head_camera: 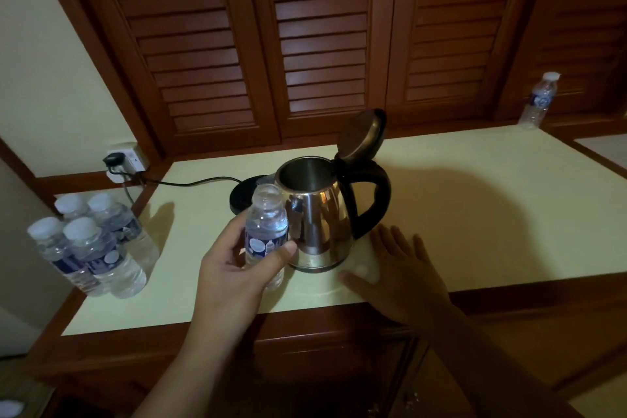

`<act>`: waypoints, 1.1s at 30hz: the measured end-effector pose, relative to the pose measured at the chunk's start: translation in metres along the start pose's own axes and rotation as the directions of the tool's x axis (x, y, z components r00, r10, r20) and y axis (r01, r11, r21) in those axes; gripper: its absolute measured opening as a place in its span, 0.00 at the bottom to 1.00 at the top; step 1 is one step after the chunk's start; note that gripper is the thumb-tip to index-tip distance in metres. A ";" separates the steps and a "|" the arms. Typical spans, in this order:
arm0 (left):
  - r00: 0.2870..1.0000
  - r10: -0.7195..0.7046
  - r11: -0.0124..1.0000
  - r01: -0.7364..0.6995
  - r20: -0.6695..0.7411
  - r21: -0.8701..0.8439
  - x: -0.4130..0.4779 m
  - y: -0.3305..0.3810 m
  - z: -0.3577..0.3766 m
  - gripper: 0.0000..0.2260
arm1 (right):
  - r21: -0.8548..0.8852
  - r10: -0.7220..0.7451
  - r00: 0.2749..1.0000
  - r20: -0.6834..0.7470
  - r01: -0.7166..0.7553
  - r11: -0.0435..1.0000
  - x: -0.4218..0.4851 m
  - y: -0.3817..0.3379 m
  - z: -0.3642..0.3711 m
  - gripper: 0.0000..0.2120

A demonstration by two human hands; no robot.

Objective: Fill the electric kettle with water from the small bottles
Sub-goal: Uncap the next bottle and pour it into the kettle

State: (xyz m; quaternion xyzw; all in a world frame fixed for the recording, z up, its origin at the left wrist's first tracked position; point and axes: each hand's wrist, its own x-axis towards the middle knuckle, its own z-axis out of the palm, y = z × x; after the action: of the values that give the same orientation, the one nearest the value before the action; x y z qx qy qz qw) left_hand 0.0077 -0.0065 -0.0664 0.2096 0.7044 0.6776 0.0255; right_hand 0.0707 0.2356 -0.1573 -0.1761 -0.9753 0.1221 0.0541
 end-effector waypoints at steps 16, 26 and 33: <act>0.986 0.168 0.510 -0.072 -0.018 0.857 0.089 0.039 -0.020 0.28 | -0.100 0.013 0.999 0.033 -0.009 0.995 0.000 -0.002 0.001 0.53; 0.950 0.293 0.199 -0.173 0.110 0.965 0.106 0.051 -0.011 0.30 | -0.081 0.024 0.999 0.041 -0.021 0.996 0.001 -0.002 -0.001 0.53; 0.913 0.355 0.064 -0.236 0.199 0.970 0.112 0.054 -0.005 0.29 | -0.076 0.027 0.999 0.035 -0.024 0.997 0.000 -0.003 -0.001 0.52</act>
State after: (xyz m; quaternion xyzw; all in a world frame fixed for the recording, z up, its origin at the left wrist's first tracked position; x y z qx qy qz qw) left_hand -0.0822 0.0250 0.0136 0.2813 0.9141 0.0477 -0.2883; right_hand 0.0697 0.2335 -0.1558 -0.1884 -0.9777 0.0888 0.0280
